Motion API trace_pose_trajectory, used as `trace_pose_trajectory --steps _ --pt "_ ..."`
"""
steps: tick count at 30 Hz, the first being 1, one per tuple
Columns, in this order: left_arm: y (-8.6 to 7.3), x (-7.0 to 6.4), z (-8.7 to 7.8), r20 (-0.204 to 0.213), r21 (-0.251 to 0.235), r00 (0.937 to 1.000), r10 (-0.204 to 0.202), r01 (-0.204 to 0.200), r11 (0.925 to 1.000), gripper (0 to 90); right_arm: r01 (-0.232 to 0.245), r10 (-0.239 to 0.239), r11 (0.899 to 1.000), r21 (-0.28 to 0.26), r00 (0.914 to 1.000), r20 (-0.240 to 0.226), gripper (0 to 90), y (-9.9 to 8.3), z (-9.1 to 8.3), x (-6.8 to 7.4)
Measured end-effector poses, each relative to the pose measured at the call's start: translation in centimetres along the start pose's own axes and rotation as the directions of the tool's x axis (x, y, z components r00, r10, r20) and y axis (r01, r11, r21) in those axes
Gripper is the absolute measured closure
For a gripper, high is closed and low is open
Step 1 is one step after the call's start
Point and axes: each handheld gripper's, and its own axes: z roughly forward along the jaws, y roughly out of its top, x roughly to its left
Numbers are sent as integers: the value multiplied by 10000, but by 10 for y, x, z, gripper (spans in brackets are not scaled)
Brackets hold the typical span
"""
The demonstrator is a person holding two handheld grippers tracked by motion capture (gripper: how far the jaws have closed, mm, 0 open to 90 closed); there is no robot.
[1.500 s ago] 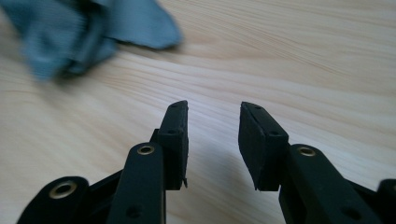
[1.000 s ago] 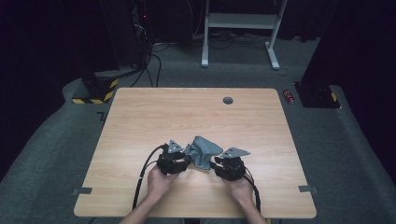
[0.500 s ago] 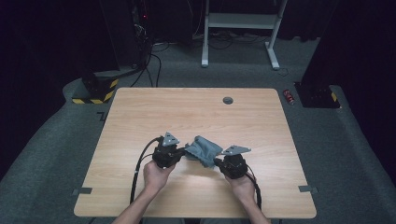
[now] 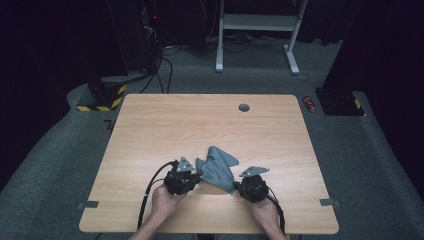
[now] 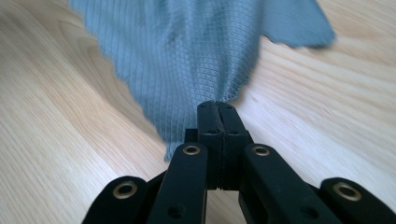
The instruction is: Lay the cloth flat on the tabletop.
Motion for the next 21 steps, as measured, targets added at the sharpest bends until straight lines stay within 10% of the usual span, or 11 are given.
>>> trace_pose_trajectory --steps 11,21 --pt "-11 7 -12 575 -512 9944 -890 919 9944 515 276 -242 9971 -715 9985 483 748 8 -16 5" --pt "14 35 1 -468 -173 9829 -1781 1774 9840 479 441 -352 9966 -694 9917 1238 609 28 7 9"
